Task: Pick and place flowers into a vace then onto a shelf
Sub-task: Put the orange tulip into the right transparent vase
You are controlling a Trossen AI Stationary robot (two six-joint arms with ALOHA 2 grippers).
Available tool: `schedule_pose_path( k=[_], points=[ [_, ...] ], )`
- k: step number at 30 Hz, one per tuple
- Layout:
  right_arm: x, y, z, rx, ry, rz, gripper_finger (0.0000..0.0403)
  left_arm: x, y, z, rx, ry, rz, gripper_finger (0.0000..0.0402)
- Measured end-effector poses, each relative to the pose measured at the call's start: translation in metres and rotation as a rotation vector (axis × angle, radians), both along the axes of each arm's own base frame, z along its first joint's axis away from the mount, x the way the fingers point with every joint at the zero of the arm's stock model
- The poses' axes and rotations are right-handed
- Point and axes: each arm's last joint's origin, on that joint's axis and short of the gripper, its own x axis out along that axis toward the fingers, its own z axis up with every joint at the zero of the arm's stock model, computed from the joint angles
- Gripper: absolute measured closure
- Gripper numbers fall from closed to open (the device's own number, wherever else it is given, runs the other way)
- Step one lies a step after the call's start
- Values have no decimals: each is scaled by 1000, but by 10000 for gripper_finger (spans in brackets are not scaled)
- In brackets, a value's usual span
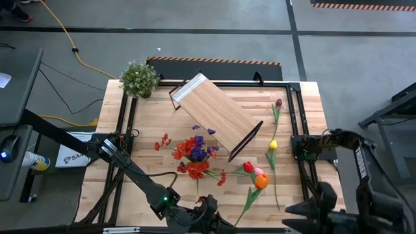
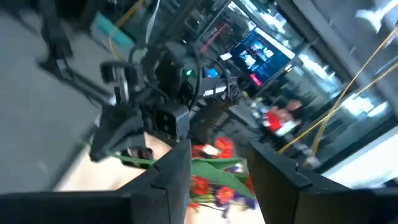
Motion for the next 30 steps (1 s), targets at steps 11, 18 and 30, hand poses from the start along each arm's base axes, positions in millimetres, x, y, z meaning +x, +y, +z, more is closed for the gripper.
schedule_pose_path(
  k=[11, 18, 30],
  points=[
    [-4, -26, 24, 592, 104, 141, 235, -10, -12, 12, 60, -125, 0, 369],
    [10, -27, 21, 731, 190, 168, 237, -13, -13, 36, 142, -211, -6, 369],
    [46, -37, 32, 839, 173, 220, 229, -17, -9, 79, 364, -231, -18, 369]
  ],
)
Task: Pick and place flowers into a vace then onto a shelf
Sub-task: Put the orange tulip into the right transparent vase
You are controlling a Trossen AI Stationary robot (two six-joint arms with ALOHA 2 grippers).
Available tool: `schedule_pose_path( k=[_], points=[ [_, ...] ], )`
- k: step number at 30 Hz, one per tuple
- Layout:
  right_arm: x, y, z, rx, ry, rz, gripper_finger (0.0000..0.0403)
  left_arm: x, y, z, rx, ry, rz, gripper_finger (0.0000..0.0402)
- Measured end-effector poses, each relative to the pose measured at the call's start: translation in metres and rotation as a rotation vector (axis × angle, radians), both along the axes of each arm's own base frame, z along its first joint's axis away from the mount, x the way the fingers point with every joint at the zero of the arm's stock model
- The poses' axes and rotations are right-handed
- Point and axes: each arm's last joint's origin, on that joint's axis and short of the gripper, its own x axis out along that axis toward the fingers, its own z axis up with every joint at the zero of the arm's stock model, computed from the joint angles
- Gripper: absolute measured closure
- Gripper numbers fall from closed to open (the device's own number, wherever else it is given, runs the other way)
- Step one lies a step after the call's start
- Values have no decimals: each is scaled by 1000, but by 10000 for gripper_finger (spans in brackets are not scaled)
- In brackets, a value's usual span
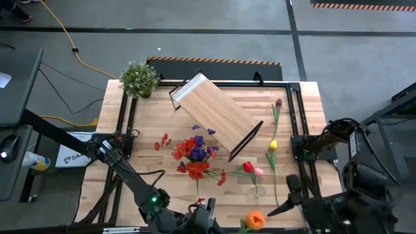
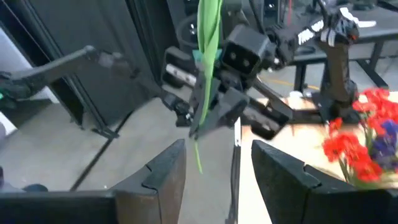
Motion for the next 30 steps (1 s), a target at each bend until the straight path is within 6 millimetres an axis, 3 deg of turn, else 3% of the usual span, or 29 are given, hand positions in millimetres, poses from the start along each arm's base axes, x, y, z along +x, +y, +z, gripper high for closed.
schedule_pose_path(
  k=[8, 19, 30],
  points=[
    [29, -10, 7, 13, -58, 55, 221, 1, 2, -2, 47, 11, 54, 369],
    [61, -12, -1, 26, -56, 98, 214, 1, 3, -3, 84, 20, 96, 369],
    [69, -17, 1, 47, -62, 117, 197, 1, 3, -3, 84, 21, 102, 369]
  ],
)
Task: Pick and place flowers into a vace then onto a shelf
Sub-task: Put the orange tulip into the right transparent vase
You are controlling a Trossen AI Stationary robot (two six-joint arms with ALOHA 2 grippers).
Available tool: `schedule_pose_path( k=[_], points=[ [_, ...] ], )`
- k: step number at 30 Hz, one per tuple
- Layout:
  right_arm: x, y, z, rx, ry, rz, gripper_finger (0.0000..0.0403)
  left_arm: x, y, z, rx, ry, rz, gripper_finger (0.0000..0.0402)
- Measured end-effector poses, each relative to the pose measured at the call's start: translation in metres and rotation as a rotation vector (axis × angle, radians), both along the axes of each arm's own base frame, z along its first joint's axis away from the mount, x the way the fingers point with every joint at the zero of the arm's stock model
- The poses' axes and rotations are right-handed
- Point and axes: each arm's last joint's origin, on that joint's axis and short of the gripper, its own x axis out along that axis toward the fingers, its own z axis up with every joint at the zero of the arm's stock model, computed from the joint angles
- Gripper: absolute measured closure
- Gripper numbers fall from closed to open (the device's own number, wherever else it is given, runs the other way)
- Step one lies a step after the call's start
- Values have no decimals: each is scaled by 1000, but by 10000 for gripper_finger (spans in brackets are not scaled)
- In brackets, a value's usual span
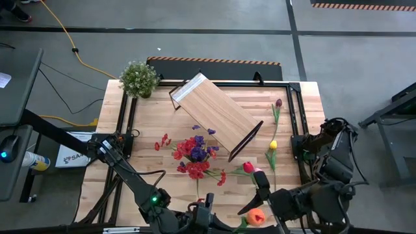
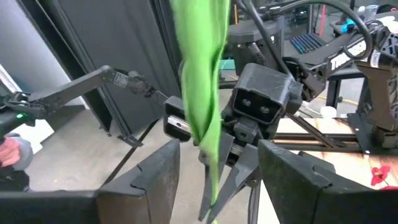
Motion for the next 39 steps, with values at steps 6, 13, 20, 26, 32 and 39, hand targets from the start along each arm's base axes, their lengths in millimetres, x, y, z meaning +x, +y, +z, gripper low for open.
schedule_pose_path(
  k=[6, 13, 20, 26, 32, 39],
  points=[
    [0, 0, 0, 5, -2, 6, 204, 0, 0, 0, 0, 0, 3, 369],
    [0, 0, 1, -15, -16, 2, 235, 0, 0, 0, 0, 0, 3, 369],
    [4, -4, 1, -16, -15, -7, 277, 2, 3, 0, -1, 2, 9, 369],
    [7, -6, 1, -18, -15, -13, 311, 2, 3, -1, 7, 12, 10, 369],
    [7, -6, 1, -58, -32, -3, 363, 3, 3, -2, 10, 16, 10, 369],
    [7, -6, 1, -87, -43, 4, 389, 4, 5, -2, 8, 17, 10, 369]
  ],
)
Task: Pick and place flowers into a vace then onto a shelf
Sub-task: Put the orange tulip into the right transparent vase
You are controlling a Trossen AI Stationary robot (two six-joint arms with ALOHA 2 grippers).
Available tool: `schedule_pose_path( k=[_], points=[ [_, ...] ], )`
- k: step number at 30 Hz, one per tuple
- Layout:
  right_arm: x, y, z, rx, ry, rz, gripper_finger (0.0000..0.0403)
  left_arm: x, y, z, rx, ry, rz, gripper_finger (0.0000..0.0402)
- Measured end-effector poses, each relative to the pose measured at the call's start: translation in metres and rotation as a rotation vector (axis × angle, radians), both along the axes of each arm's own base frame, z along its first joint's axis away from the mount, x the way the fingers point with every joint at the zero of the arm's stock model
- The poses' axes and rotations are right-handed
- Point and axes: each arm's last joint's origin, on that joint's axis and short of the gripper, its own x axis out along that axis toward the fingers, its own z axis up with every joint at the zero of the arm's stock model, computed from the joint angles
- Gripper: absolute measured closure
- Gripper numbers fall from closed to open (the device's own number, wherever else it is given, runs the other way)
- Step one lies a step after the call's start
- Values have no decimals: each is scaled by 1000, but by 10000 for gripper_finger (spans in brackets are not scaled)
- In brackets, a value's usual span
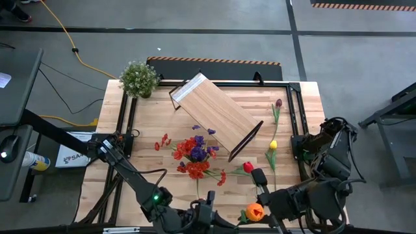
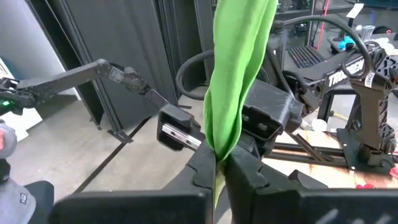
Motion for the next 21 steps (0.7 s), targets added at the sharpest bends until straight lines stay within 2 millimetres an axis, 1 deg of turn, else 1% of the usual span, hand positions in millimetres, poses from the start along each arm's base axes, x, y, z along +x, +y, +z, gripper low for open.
schedule_pose_path(
  k=[5, 13, 17, 21],
  points=[
    [0, 0, 0, -21, -6, 3, 397, 0, 0, 0, -2, 0, -2, 365],
    [0, 0, -1, -24, 1, -1, 398, 0, 0, 0, 1, 0, -5, 257],
    [-3, 2, -3, -32, 16, 4, 399, 0, -1, -3, 23, 21, -29, 221],
    [-7, 4, -6, -47, 45, 5, 400, 0, -1, -5, 37, 36, -33, 198]
  ],
)
